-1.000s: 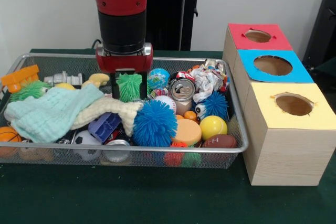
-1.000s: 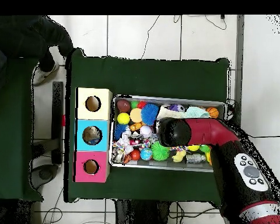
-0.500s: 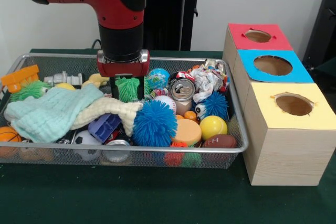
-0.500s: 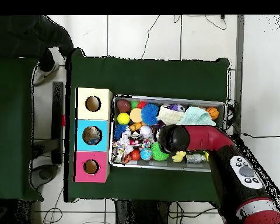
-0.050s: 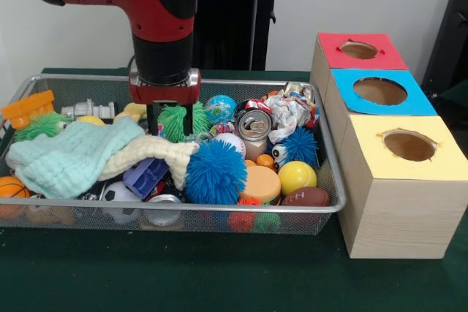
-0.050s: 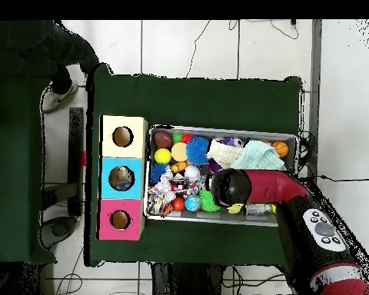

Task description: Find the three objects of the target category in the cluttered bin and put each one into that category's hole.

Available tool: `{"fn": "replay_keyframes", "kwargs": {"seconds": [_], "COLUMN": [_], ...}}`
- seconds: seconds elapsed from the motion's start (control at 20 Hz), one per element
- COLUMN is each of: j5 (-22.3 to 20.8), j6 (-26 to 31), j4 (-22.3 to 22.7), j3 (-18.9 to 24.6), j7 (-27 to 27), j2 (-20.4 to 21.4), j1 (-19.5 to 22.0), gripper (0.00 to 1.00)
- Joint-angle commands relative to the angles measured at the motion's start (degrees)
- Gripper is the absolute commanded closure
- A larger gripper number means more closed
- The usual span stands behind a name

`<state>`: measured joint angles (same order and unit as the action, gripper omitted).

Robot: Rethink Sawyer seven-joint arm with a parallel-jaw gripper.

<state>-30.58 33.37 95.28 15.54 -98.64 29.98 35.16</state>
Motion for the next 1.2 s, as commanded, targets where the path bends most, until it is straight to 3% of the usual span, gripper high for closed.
{"fn": "replay_keyframes", "kwargs": {"seconds": [0.05,0.5,0.95,1.2], "j5": [-0.3,1.2,0.2,1.0], "j6": [-3.9,-4.3,-9.2,-11.6], "j4": [4.9,5.4,-2.2,-4.0], "j3": [-1.2,-1.4,-2.0,-3.0], "j7": [-6.6,-6.9,-7.4,-8.3], "j2": [0.2,0.3,-8.0,-10.5], "j1": [-2.0,-3.0,-4.7,-5.7], "gripper": [0.00,0.00,0.00,0.00]}}
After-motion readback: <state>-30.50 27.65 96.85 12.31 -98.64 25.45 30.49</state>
